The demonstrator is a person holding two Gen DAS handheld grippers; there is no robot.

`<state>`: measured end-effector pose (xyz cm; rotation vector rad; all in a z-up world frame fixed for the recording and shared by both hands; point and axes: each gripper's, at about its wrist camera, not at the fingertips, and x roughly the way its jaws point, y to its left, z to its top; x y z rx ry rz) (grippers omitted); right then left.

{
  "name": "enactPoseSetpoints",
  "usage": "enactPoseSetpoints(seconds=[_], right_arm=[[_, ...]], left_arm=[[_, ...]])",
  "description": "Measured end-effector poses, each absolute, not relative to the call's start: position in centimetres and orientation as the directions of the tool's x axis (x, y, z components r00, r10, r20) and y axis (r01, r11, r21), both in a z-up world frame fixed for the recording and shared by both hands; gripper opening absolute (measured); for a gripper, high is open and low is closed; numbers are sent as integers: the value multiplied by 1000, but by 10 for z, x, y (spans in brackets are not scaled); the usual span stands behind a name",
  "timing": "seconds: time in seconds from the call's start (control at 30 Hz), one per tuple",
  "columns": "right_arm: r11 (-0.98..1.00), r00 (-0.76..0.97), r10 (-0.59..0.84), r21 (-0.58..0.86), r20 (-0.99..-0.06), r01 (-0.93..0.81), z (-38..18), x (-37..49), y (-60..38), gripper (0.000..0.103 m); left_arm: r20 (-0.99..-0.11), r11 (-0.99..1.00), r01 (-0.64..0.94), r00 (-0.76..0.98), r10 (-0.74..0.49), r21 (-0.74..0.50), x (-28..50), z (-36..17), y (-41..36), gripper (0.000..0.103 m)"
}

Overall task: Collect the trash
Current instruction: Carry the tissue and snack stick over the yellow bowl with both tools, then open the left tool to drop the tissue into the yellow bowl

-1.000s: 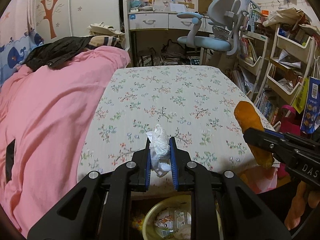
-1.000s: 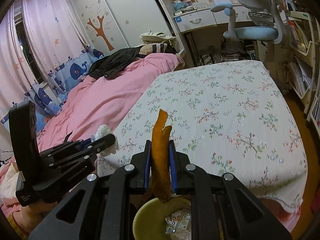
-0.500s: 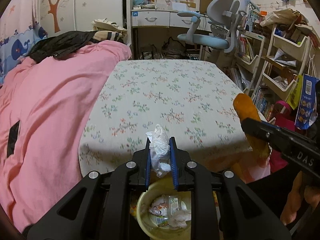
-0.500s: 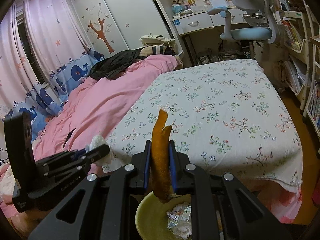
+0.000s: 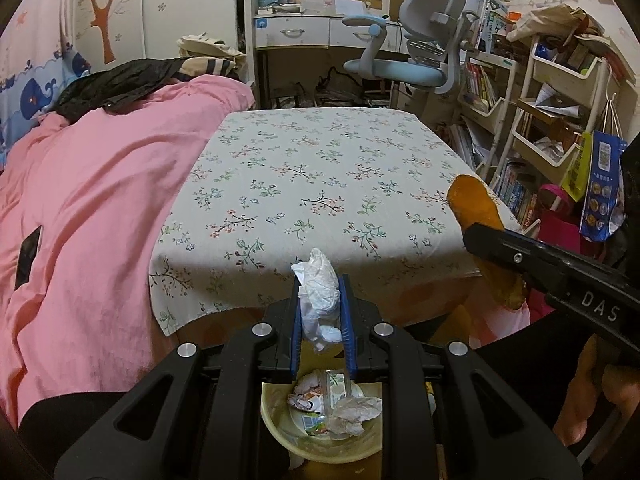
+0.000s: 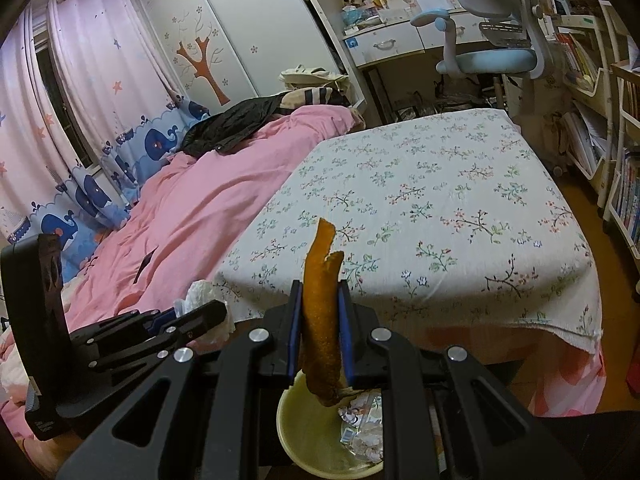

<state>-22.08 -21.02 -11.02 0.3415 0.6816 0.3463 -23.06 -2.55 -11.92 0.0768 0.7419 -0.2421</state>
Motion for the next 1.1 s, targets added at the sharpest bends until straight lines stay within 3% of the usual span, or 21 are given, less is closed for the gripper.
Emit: enactPoseSetpoints(seconds=[0.67,0.93,1.1], right_arm=[[888,720,419,415,-553,-198,-112,-236,-210,18],[891,718,416,410,-559,-197,-113,-237,-209,18],[893,716,413,406,-562,-195,-114,-237,-208,18]], left_arm=[[-770,971,238,611,-181,-39,-247,-154,-28,18],[-803,976,215,575,-158,-39,-245,-166,-26,53],[-802,979,201,579,-147,-34,-245,-165,-24,59]])
